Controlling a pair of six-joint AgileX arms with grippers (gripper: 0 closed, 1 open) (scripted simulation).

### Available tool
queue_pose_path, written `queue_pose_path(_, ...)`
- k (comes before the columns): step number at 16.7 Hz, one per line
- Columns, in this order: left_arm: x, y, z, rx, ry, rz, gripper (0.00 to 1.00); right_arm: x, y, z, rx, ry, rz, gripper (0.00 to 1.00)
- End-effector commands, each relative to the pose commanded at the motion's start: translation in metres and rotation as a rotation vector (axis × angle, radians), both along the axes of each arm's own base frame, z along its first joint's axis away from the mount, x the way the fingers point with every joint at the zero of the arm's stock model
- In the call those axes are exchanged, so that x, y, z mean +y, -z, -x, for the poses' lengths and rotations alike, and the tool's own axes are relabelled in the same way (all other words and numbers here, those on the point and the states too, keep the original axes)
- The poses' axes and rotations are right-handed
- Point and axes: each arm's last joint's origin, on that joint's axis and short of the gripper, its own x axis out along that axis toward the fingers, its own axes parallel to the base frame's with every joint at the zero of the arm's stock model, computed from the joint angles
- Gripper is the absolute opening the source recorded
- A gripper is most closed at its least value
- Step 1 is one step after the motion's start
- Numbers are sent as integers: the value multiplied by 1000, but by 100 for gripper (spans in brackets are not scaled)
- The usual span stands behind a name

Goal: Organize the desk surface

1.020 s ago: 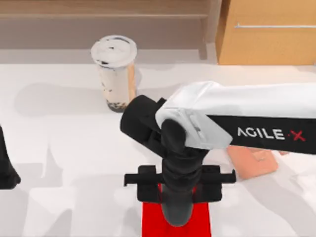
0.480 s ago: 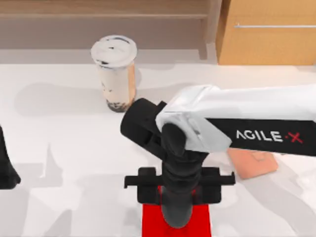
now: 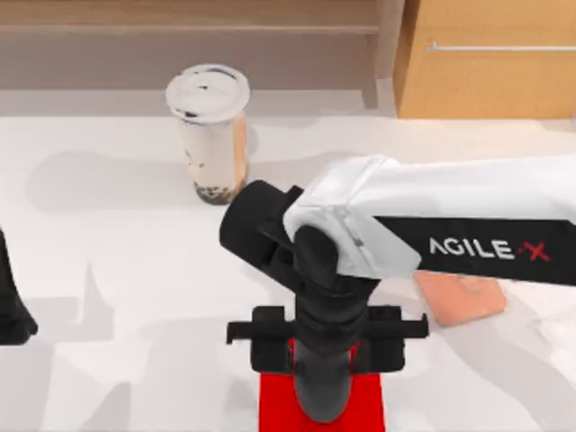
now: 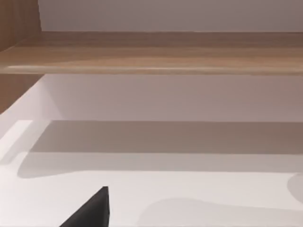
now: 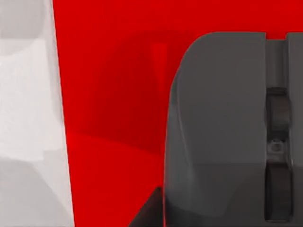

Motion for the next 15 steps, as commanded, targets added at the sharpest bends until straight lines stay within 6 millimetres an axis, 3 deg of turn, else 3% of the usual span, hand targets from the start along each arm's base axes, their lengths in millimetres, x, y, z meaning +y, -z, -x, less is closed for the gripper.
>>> queue_pose_path(3,0,0,0,0,0,0,100,0,0,0,0,0,0,98)
queue_pose_path(4,0,0,0,0,0,0,100,0,0,0,0,0,0,100)
queue_pose_path(13,0,0,0,0,0,0,100,0,-1,-1,-1,2,-2,100)
queue_pose_path(15,0,0,0,0,0,0,100,-3,-16,-10,-32,3,-55,100)
